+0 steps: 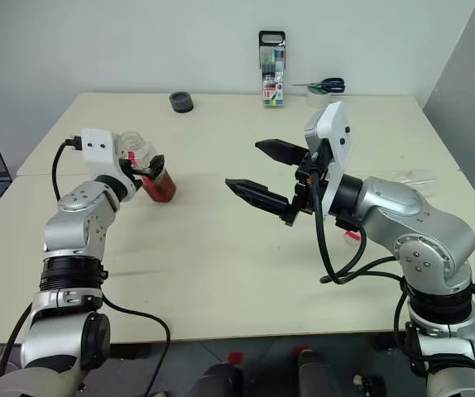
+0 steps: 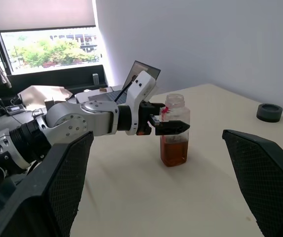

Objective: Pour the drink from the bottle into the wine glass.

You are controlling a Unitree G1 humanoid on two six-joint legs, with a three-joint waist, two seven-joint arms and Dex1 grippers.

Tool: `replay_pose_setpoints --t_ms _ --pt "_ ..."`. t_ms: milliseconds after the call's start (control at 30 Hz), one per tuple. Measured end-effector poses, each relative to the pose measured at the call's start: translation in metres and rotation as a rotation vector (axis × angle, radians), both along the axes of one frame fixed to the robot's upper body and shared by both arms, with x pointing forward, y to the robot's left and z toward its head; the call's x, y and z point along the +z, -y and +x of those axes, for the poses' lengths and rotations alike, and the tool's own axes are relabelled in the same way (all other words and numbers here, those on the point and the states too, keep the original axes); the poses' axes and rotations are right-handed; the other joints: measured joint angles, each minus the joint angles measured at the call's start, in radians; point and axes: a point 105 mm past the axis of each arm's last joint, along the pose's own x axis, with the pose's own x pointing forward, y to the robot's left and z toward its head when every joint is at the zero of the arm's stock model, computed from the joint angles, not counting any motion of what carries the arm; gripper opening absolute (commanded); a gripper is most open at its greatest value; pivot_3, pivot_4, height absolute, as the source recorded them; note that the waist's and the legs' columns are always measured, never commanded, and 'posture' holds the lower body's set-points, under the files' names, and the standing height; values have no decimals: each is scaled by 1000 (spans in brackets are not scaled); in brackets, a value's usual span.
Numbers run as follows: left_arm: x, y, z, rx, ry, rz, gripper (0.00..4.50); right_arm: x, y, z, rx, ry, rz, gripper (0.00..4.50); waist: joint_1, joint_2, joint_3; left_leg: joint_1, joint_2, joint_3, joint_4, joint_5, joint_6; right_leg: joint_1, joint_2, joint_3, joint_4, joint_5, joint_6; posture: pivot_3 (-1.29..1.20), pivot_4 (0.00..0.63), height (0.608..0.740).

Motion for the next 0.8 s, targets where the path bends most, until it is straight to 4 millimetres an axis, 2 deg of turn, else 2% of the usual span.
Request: replay_pose_setpoints --t_ms 300,400,533,667,733,800 --pt "-27 -7 -23 11 -77 -2 4445 -6 -1 -2 -21 -18 24 4500 0 0 0 0 0 0 -1 0 0 0 0 0 0 0 0 0 150 740" --pt "-42 -9 -42 -6 -142 11 4445 -17 1 -3 -53 -55 34 4500 -1 0 0 0 0 0 -1 0 0 0 0 1 0 0 0 0 150 740" --pt "-59 -2 -69 -116 -227 35 4445 -28 6 -3 -108 -86 37 4500 0 0 0 0 1 -1 -1 0 0 0 0 1 0 0 0 0 150 740" --pt "-45 17 -95 -386 -255 147 4445 -57 28 -3 -229 -178 21 4500 6 0 0 0 0 -1 -1 0 0 1 0 1 -2 0 0 0 150 740" --pt "-29 40 -106 -571 -222 152 4445 -73 44 2 -332 -222 -9 4500 12 0 0 0 -1 0 -1 0 0 2 0 0 -2 0 0 0 150 740" --pt "-16 64 -114 -738 -188 148 4445 -78 58 9 -421 -246 4 4500 12 0 0 1 -1 1 -1 0 0 2 0 0 -1 0 0 0 150 740"
